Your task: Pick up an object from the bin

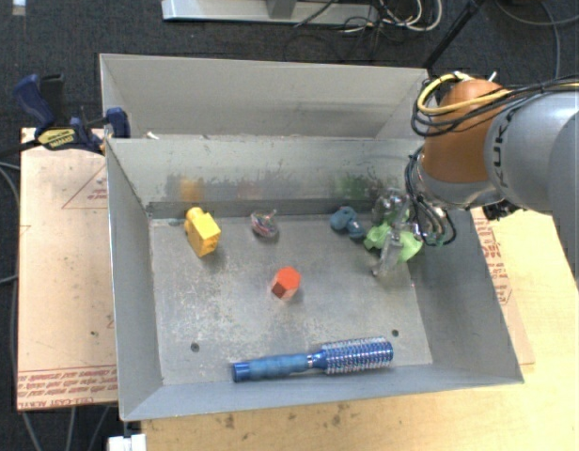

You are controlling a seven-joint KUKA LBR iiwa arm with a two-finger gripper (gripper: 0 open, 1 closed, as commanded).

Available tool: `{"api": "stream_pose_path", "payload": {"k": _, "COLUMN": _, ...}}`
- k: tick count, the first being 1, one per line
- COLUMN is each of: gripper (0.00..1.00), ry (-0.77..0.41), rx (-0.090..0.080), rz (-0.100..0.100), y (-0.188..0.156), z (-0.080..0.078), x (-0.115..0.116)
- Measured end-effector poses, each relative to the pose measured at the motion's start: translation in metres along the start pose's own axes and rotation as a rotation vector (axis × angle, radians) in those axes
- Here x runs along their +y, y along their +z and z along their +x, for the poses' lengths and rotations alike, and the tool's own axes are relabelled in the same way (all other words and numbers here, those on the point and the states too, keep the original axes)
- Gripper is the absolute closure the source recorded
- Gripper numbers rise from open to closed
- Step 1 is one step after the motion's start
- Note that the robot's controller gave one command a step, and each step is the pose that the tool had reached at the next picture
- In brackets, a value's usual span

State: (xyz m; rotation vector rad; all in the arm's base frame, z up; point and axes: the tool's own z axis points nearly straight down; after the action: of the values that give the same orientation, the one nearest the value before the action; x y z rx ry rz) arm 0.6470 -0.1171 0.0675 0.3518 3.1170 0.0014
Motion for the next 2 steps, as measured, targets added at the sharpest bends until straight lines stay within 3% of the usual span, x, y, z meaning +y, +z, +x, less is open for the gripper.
{"api": "stream_pose_path", "payload": {"k": 1, "gripper": 0.00, "ry": -0.384, "rx": 0.003, "rz": -0.001, "y": -0.002, "z": 0.004, "x": 0.014}}
{"api": "stream_pose_path", "payload": {"k": 2, "gripper": 0.00, "ry": -0.468, "rx": -0.002, "rz": -0.001, "y": -0.003, "z": -0.013, "x": -0.012}}
